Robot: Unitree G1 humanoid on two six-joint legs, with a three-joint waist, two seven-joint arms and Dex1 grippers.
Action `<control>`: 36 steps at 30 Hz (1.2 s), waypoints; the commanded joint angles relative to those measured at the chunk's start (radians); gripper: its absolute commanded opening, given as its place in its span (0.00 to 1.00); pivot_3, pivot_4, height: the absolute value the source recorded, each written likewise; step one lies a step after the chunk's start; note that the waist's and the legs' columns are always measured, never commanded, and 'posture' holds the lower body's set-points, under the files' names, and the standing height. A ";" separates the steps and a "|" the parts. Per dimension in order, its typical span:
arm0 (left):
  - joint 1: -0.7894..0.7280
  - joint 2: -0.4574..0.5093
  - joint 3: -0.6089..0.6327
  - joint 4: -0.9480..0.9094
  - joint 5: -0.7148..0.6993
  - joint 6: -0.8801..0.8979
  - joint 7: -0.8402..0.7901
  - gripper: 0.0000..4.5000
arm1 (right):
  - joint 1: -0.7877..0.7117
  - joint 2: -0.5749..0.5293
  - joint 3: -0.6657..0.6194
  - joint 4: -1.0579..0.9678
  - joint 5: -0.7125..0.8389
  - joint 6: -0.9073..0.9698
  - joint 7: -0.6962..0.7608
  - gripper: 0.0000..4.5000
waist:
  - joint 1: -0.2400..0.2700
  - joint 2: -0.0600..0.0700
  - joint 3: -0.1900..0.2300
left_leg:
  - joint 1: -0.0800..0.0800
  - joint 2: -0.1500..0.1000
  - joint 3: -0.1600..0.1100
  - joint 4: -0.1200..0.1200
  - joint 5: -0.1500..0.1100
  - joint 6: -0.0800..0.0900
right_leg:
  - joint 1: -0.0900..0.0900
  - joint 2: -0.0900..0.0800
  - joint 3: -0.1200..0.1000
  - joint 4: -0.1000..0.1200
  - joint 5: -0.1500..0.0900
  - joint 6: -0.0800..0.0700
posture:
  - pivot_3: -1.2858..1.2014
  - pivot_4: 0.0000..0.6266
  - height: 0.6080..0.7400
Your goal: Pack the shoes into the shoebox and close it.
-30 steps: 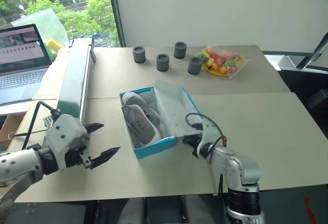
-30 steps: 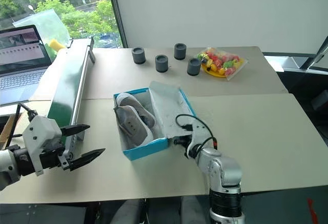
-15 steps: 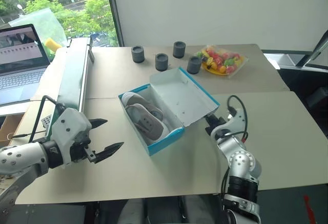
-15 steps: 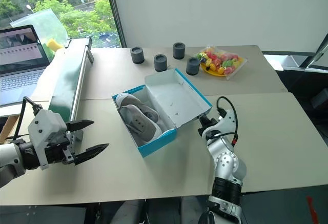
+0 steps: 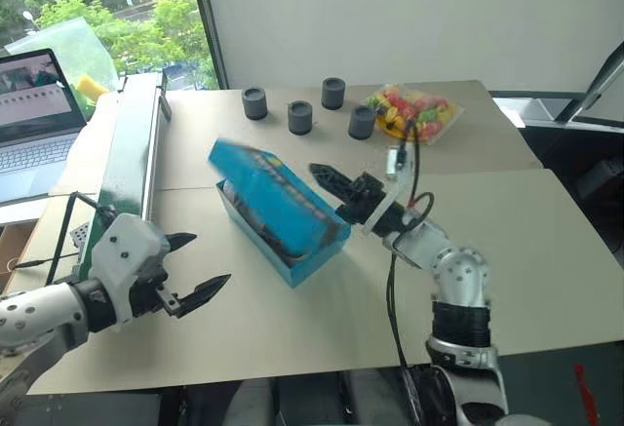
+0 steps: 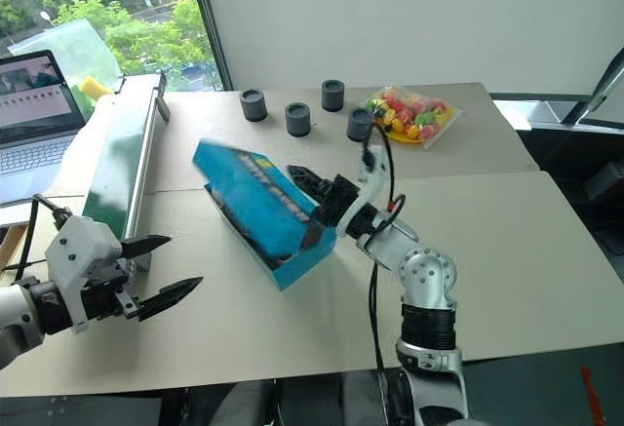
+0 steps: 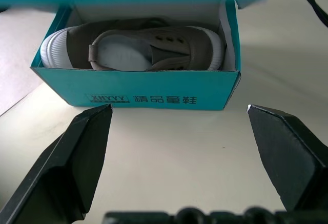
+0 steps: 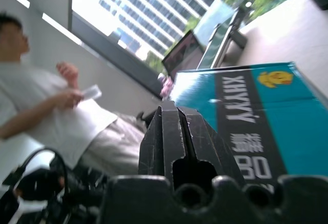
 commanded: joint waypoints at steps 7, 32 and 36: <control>0.075 -0.021 0.173 -0.105 -0.074 0.058 0.047 1.00 | -0.252 0.016 0.309 0.283 -0.391 -0.198 0.129 0.01 | -0.003 0.000 0.000 | 0.001 0.000 0.001 0.000 0.000 0.000 | 0.000 0.002 0.000 0.001 0.000 -0.001 | 0.52 0.24 1.00; 0.090 -0.038 0.097 -0.144 -0.192 -0.008 0.288 1.00 | -0.478 0.313 0.382 1.141 -0.790 -0.465 0.261 0.01 | 0.025 0.002 -0.002 | 0.018 0.000 -0.003 0.000 -0.003 -0.006 | 0.017 0.001 -0.003 -0.001 -0.002 -0.004 | 0.52 0.24 1.00; 0.011 -0.090 0.048 -0.109 -0.170 -0.022 0.391 1.00 | -0.527 0.292 0.267 1.054 -0.702 -0.417 0.239 0.01 | 0.029 0.002 -0.002 | 0.017 0.000 -0.003 0.000 -0.003 -0.006 | 0.017 0.001 -0.003 0.000 -0.002 -0.004 | 0.52 0.24 1.00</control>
